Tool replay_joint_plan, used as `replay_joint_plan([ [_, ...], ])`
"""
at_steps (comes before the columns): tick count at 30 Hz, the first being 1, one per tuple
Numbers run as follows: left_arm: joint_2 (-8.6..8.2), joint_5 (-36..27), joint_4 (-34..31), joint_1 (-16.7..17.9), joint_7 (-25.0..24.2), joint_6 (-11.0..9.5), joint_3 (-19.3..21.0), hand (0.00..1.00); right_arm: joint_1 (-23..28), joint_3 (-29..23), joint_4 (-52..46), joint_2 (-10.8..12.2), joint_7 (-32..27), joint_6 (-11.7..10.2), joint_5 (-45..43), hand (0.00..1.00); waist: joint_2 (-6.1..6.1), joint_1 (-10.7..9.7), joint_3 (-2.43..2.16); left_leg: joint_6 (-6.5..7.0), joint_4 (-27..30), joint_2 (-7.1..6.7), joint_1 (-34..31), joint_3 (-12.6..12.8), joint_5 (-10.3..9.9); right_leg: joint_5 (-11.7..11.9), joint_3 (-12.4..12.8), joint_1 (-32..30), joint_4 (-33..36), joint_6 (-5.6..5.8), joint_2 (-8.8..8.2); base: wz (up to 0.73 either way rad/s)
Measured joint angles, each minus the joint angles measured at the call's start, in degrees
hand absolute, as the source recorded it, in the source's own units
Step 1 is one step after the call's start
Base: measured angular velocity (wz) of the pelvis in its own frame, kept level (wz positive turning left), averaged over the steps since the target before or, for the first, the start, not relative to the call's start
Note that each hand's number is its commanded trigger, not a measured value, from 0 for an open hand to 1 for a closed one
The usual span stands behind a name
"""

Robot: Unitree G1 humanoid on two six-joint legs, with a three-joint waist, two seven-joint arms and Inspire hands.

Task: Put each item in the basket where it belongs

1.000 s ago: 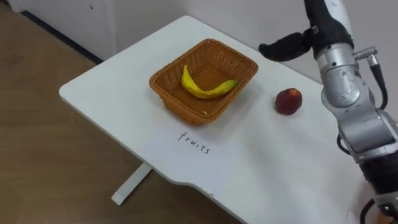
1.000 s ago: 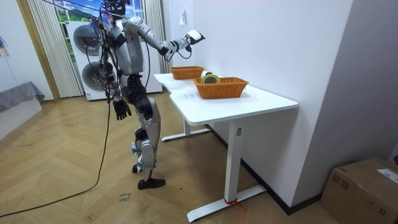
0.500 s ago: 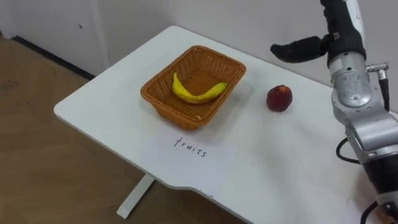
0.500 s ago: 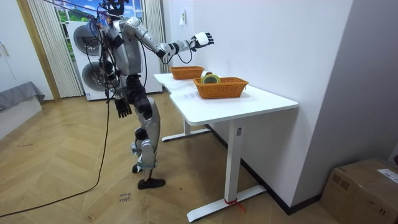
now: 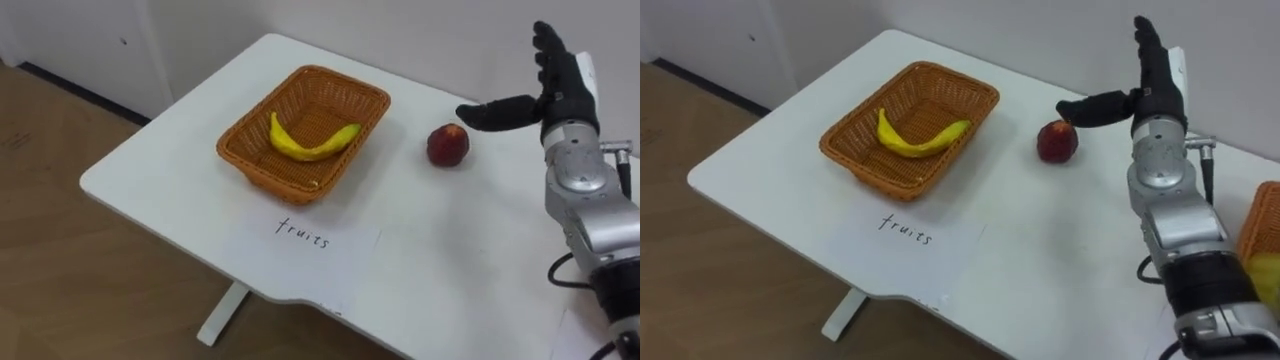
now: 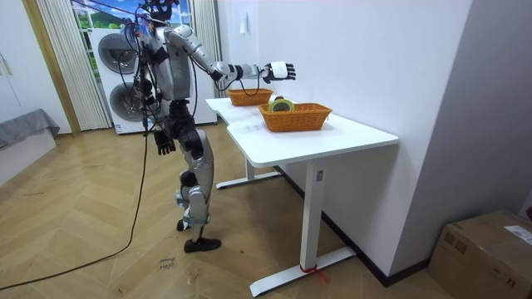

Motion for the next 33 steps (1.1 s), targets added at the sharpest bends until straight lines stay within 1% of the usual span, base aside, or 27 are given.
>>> replay_joint_plan([
  [4,0.08,0.0,-0.7,-0.4,0.2,-0.2,-1.1,0.00,-0.9,0.0,1.2,0.0,-0.1,-0.4,0.0,0.00,-0.05,-0.1,0.06,0.06,0.1,0.03,-2.4,0.6,0.3,0.2,0.3,-2.8,0.3,-0.21,-0.09,-0.06],
  [6,0.18,0.0,-0.8,-0.6,0.2,-0.8,-1.8,0.00,-2.3,0.0,3.9,0.0,-0.1,-0.7,0.0,0.00,0.04,-0.1,0.38,0.06,0.1,0.08,-2.9,0.7,0.3,0.2,0.4,-3.4,0.4,-0.22,-0.09,-0.04],
  [7,0.23,0.0,-0.8,-0.7,0.2,-0.8,-2.2,0.00,-2.8,0.0,4.8,0.0,-0.1,-0.9,0.0,0.00,0.05,-0.1,0.40,0.06,0.1,0.10,-3.1,0.8,0.3,0.2,0.5,-3.7,0.4,-0.23,-0.08,-0.05],
  [10,0.19,-0.2,-0.8,-1.4,0.1,-0.8,-3.2,0.00,-4.0,0.0,7.2,0.0,-0.2,-1.5,0.0,0.00,0.15,-0.1,0.70,0.05,0.2,0.20,-4.0,1.1,0.3,0.3,0.7,-4.7,0.5,-0.30,-0.02,-0.03],
  [13,0.42,-2.6,-0.8,-2.7,0.0,-1.4,-3.2,0.00,-5.1,0.1,10.0,0.0,0.0,-1.6,0.0,0.00,0.16,-0.1,1.00,0.00,0.1,0.24,-4.5,1.4,0.4,0.3,0.9,-5.4,0.5,-0.32,-0.03,-0.01],
  [17,0.50,-6.4,-0.3,-4.1,-0.1,-3.1,-3.2,0.00,-5.1,0.1,11.0,0.0,0.9,-2.0,0.0,0.00,0.08,-0.1,1.13,0.03,0.0,0.30,-5.6,1.8,0.5,0.3,1.1,-6.9,1.0,-0.32,-0.10,-0.05],
  [20,0.51,-8.0,0.1,-4.6,-0.1,-4.1,-3.2,0.00,-5.1,0.1,11.6,0.0,1.3,-2.5,0.0,0.00,0.12,-0.2,1.23,0.05,0.0,0.28,-6.0,1.8,0.5,0.3,1.0,-7.3,1.0,-0.31,-0.13,0.00],
  [24,0.51,-9.1,1.0,-5.3,-0.1,-4.4,-3.3,0.00,-5.8,0.1,11.6,0.0,1.3,-3.2,0.0,0.00,-0.02,-0.3,1.37,0.05,0.0,0.31,-6.4,1.9,0.5,0.3,0.9,-7.8,1.0,-0.31,-0.11,0.00],
  [26,0.52,-9.1,1.8,-5.6,0.0,-5.1,-3.2,0.00,-6.2,0.1,11.6,0.0,1.3,-3.9,0.0,0.00,-0.18,-0.2,1.57,0.05,0.0,0.31,-6.6,1.9,0.5,0.3,0.9,-8.0,1.0,-0.31,-0.11,0.00],
  [29,0.53,-9.1,3.0,-6.5,0.0,-5.2,-3.5,0.00,-6.2,0.1,11.6,0.0,1.4,-4.0,0.0,0.00,-0.45,0.0,1.73,0.05,0.0,0.31,-6.9,1.9,0.5,0.3,0.9,-8.2,1.0,-0.31,-0.10,0.00],
  [33,0.53,-9.1,3.0,-6.7,0.0,-5.5,-3.7,0.00,-6.3,0.1,11.6,0.0,2.2,-4.3,0.0,0.00,-0.54,0.1,1.75,0.05,0.0,0.31,-7.1,1.9,0.5,0.3,0.9,-8.3,1.0,-0.31,-0.10,0.00],
])
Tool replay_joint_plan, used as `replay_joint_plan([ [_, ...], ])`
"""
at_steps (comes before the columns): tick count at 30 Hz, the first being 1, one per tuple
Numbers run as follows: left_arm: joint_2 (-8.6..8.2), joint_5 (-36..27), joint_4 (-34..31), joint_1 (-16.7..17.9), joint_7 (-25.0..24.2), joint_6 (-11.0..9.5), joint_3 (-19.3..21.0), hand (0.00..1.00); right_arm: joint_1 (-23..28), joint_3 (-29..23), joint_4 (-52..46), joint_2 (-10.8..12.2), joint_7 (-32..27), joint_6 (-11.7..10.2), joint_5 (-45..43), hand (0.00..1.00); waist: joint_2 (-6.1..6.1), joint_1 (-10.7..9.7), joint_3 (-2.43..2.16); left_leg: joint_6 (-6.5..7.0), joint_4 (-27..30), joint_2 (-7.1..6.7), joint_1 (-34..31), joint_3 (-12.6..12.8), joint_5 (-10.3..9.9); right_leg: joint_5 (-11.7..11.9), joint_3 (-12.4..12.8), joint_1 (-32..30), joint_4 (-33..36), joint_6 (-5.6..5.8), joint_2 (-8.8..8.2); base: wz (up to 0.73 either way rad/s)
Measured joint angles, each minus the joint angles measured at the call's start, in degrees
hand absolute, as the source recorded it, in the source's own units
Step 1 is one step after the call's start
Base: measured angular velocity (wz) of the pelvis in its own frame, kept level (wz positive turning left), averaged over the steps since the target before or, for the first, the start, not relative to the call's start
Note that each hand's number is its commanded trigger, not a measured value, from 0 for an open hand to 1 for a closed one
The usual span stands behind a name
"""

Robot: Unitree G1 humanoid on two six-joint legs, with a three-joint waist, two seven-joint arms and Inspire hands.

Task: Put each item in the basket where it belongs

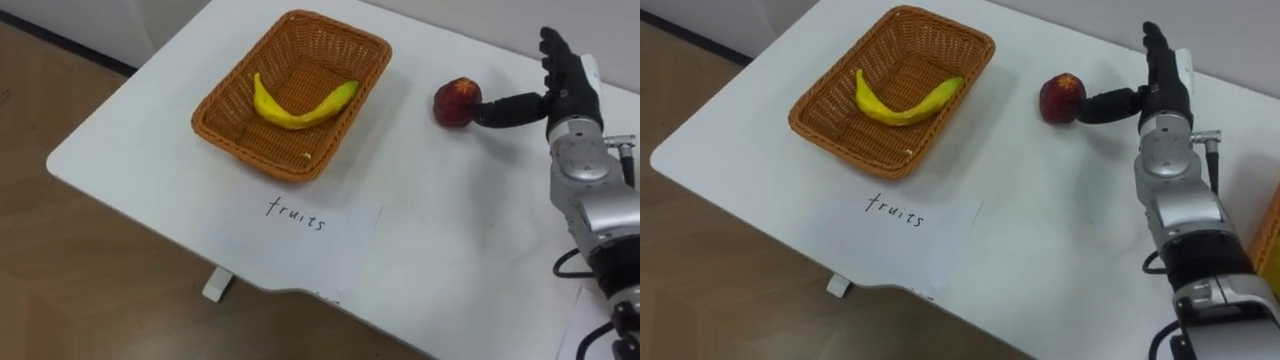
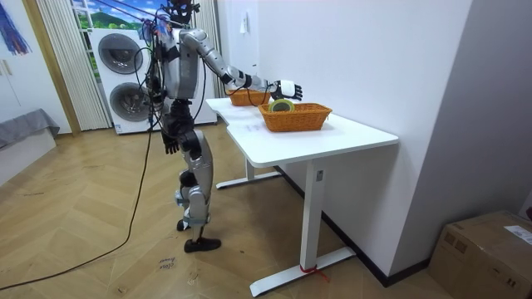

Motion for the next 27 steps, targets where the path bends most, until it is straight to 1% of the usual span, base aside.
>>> replay_joint_plan([
  [3,0.01,0.0,0.0,0.0,0.0,-0.2,-0.1,0.00,-0.3,0.3,0.0,0.0,0.5,0.0,0.0,0.00,-0.04,0.1,-0.03,0.00,0.0,0.01,0.0,0.0,0.0,0.0,0.0,-0.1,0.0,0.00,0.00,0.00],
  [12,0.01,0.0,1.2,-0.2,-0.1,-0.3,-0.1,0.00,-0.4,0.4,-2.2,0.0,5.7,0.0,-0.1,0.00,-0.20,0.3,-0.14,0.00,0.0,0.07,0.4,0.3,0.0,0.0,0.7,0.1,0.0,0.00,0.04,0.00],
  [16,0.17,0.0,1.2,-0.2,-1.6,-0.7,0.0,0.00,-0.5,0.8,-2.7,0.1,7.8,0.0,-0.5,0.00,-0.20,0.5,-0.15,0.00,0.0,0.12,0.8,0.4,0.0,0.0,0.9,0.5,0.0,-0.03,0.06,-0.01],
  [20,0.56,0.1,2.4,-0.2,-2.9,-1.1,0.1,0.00,-0.5,0.9,-2.7,0.3,9.9,0.0,-1.6,0.00,-0.13,0.4,-0.14,-0.01,0.0,0.12,1.6,0.1,0.0,0.0,0.6,1.4,0.0,-0.04,0.08,0.00],
  [23,0.96,0.0,3.1,-0.2,-3.7,-1.1,-0.1,0.00,-0.5,1.1,-2.7,0.3,10.4,-0.3,-2.3,0.00,-0.13,0.5,-0.14,-0.01,-0.1,0.13,1.9,0.2,0.0,0.0,0.6,1.7,0.1,-0.04,0.06,0.00],
  [27,1.05,0.1,4.3,-0.2,-3.8,-1.1,-0.1,0.00,-0.6,2.7,-2.5,0.3,11.2,-1.1,-2.9,0.00,-0.13,0.5,-0.14,-0.01,-0.2,0.12,1.9,0.2,0.0,0.0,0.7,1.7,0.1,-0.06,0.07,0.00],
])
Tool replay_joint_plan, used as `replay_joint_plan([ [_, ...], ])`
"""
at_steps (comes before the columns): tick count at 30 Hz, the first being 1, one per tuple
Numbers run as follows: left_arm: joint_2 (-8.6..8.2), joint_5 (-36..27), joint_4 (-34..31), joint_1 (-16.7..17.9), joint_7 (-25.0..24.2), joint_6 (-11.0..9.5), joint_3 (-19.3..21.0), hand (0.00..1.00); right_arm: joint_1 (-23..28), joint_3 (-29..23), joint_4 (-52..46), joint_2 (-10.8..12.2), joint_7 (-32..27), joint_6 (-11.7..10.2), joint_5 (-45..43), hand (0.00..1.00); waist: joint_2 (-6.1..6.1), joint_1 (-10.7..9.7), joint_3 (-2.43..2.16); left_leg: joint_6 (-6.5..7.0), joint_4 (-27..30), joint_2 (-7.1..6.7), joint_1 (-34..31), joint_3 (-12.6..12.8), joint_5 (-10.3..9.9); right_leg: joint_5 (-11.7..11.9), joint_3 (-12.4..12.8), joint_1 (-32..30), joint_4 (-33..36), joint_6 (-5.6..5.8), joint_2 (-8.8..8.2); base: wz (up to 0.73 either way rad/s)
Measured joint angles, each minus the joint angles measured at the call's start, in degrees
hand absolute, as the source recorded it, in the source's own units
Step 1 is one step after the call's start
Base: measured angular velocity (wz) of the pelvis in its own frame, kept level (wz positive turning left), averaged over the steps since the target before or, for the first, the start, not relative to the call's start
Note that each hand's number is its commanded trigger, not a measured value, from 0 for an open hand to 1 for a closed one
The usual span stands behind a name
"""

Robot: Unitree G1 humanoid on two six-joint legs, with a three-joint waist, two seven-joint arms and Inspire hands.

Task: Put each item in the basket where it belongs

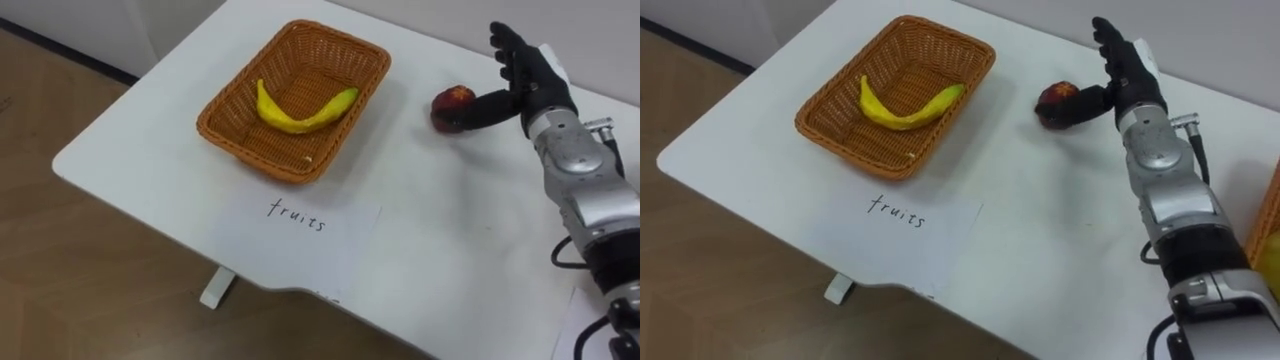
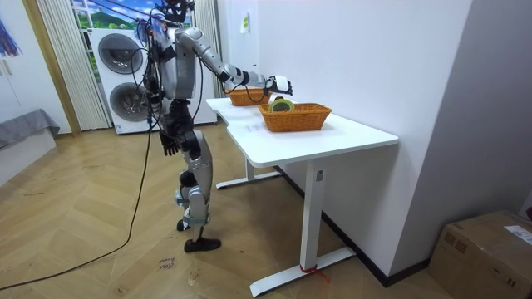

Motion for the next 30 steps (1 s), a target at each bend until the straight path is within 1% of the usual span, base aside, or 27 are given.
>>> replay_joint_plan([
  [4,0.02,0.0,0.2,0.0,0.0,0.0,0.0,0.00,0.0,0.5,0.6,0.0,0.9,0.0,-0.1,0.00,0.04,0.1,0.03,0.00,0.0,0.00,0.3,0.0,0.0,0.0,0.0,0.3,0.0,0.00,0.00,0.00],
  [14,0.04,0.0,0.4,0.1,-0.1,0.2,0.0,0.00,0.0,1.0,3.1,0.0,1.0,0.0,-1.1,0.00,0.17,0.2,0.08,0.00,0.1,0.05,0.3,0.0,0.0,0.0,0.1,0.2,0.0,0.00,0.00,0.00],
  [22,0.10,0.0,0.6,0.4,-0.1,0.7,0.0,0.00,0.0,1.2,4.9,0.0,1.3,0.1,-2.1,0.00,0.11,0.5,0.01,0.00,0.4,0.03,-0.9,-0.1,0.0,0.0,-0.3,-0.9,0.5,0.00,-0.15,0.00],
  [24,0.09,0.2,0.6,0.4,-0.2,0.7,-0.4,0.00,0.0,1.2,5.6,0.0,1.5,0.1,-2.1,0.00,0.01,0.8,-0.06,-0.01,0.6,0.05,-1.2,-0.1,0.0,0.0,-0.4,-1.6,1.0,0.00,-0.24,0.00],
  [26,0.10,0.2,0.4,0.4,-0.1,0.7,-1.5,0.00,0.0,1.4,7.6,0.0,1.6,0.1,-1.8,0.00,0.01,1.2,-0.05,0.00,0.6,-0.01,-1.3,-0.1,0.0,0.0,-0.7,-1.6,1.1,0.01,-0.70,0.00],
  [30,0.06,0.2,0.0,0.2,-0.1,0.8,-2.5,0.00,-0.1,1.4,10.0,-0.1,1.6,0.1,-1.6,0.00,-0.09,1.3,-0.12,0.13,0.6,-0.26,-2.1,-0.4,0.1,0.0,-1.2,-2.1,1.1,0.03,-0.91,0.05],
])
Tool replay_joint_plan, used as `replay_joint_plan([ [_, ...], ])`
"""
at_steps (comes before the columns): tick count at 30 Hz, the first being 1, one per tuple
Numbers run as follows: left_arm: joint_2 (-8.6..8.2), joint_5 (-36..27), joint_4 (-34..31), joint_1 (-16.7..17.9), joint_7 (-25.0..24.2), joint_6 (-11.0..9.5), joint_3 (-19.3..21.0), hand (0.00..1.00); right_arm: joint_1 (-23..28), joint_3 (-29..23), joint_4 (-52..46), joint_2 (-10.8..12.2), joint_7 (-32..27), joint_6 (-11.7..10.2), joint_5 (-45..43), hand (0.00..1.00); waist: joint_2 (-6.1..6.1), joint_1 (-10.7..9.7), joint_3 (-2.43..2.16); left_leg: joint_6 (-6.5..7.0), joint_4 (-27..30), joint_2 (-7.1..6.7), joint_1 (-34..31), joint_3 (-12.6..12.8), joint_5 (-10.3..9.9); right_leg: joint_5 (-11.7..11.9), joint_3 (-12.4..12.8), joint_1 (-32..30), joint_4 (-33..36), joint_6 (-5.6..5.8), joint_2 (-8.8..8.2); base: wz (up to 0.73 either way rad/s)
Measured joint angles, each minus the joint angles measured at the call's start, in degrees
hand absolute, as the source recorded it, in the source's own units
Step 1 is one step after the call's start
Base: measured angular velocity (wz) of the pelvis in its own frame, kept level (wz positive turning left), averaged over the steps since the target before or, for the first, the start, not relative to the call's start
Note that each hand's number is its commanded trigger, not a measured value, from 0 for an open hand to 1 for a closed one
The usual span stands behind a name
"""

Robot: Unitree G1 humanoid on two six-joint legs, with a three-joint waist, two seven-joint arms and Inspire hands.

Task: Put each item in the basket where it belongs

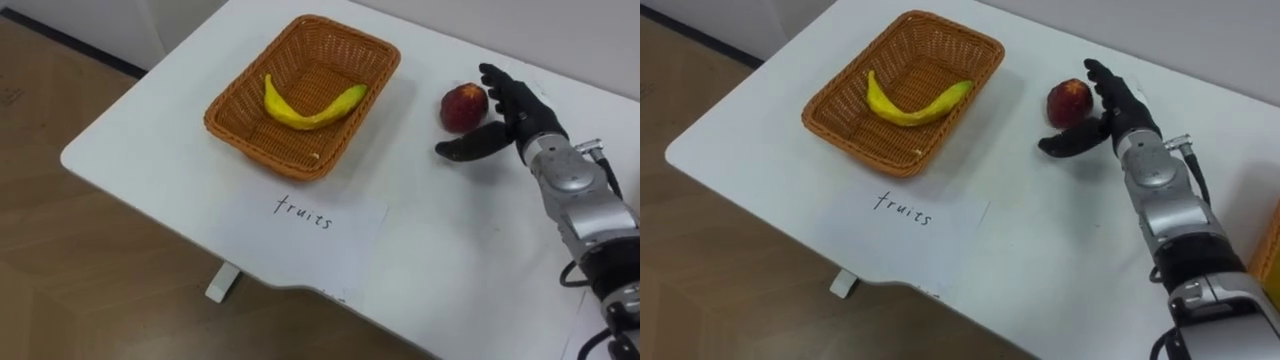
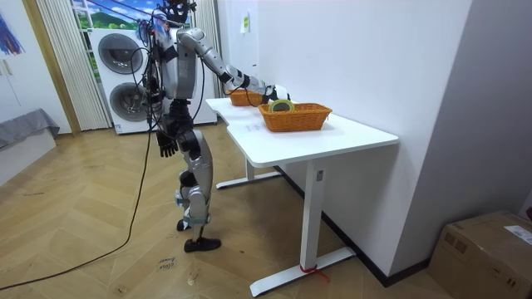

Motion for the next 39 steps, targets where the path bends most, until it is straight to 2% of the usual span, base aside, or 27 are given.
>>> replay_joint_plan([
  [8,0.06,-0.1,0.0,-0.2,0.9,-0.3,-0.3,0.00,-0.4,0.0,1.2,-0.5,-0.2,-0.4,3.8,0.00,0.00,0.1,0.04,0.11,1.0,-0.27,-1.0,-0.3,0.1,0.0,-0.4,-0.6,0.1,-0.01,0.04,0.02],
  [13,0.11,-0.1,-0.1,-0.2,1.1,-0.4,-1.6,0.00,-0.5,0.0,1.3,-0.5,-0.3,-2.1,4.4,0.00,0.89,0.0,0.55,0.10,1.1,-0.26,-1.4,-0.3,0.0,0.0,-0.4,-0.9,0.5,-0.05,0.00,0.00],
  [17,0.23,-0.1,-1.0,-0.3,1.3,-0.5,-2.3,0.00,-1.1,0.0,1.3,-1.0,-0.7,-3.2,4.5,0.00,1.27,-0.1,0.55,0.07,1.9,-0.25,-3.1,-0.2,0.1,0.1,-0.5,-2.6,1.2,-0.13,-0.08,0.00],
  [28,0.27,-0.3,-2.2,-0.8,1.7,-0.6,-2.4,0.00,-2.3,0.1,2.7,-1.0,-0.8,-4.1,4.4,0.00,1.54,-0.1,0.64,0.03,1.9,-0.25,-3.5,-0.1,0.2,0.1,-0.4,-3.5,2.0,-0.14,-0.28,0.00],
  [39,0.32,-1.3,-2.1,-0.8,2.3,-0.8,-4.7,0.00,-4.7,0.1,5.9,-1.0,-0.9,-4.1,4.4,0.00,1.61,0.0,0.68,0.08,1.9,-0.32,-3.9,0.0,0.4,0.1,-0.6,-3.9,2.3,-0.15,-0.79,0.00],
])
